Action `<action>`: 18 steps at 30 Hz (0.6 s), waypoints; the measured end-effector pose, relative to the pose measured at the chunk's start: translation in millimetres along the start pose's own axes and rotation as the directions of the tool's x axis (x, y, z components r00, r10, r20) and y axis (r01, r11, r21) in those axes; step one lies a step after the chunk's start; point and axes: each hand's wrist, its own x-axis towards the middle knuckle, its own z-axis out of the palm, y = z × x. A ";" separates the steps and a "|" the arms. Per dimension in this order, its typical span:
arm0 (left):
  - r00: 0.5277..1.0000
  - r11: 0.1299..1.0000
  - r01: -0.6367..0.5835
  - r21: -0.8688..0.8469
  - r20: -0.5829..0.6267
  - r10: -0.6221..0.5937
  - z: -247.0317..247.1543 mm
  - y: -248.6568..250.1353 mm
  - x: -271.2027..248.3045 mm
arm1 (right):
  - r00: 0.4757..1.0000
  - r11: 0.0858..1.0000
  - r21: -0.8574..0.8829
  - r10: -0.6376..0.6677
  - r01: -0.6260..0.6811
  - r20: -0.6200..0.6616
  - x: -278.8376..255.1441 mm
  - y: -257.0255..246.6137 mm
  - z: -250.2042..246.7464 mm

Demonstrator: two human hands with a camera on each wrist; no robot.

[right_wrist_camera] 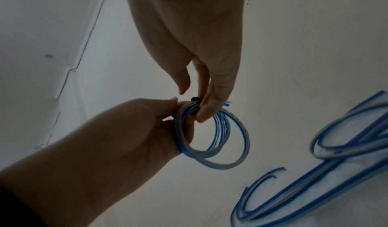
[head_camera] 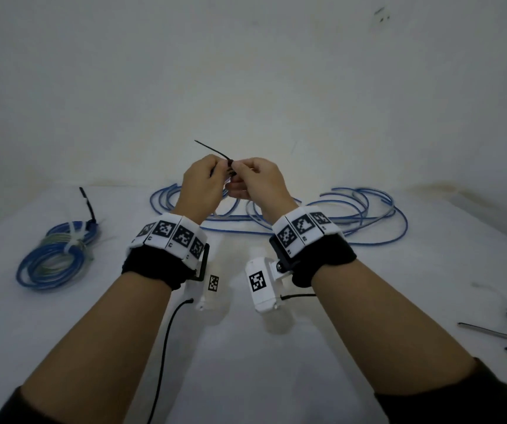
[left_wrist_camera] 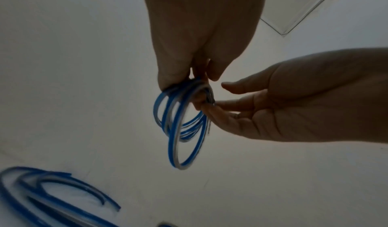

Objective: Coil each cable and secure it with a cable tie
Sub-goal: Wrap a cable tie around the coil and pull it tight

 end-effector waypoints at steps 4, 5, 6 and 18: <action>0.982 0.984 0.113 -0.138 0.166 -0.089 -37.8 -0.6 -7.0 | 1.000 1.000 0.024 -0.019 0.019 0.016 -6.2 -1.3 25.5; 0.976 0.985 0.123 -0.124 0.195 -0.097 -49.8 -2.2 -8.7 | 0.999 1.000 0.017 -0.023 0.023 0.030 -7.4 -1.5 32.8; 0.971 0.989 0.118 -0.089 0.219 -0.096 -59.7 -3.7 -10.4 | 0.999 1.000 0.008 -0.021 0.021 0.042 -7.9 -1.4 38.6; 0.912 0.923 0.378 0.075 0.139 -0.385 -191.3 -60.7 -25.5 | 0.914 0.900 0.326 0.161 -0.291 0.372 -28.6 2.9 142.1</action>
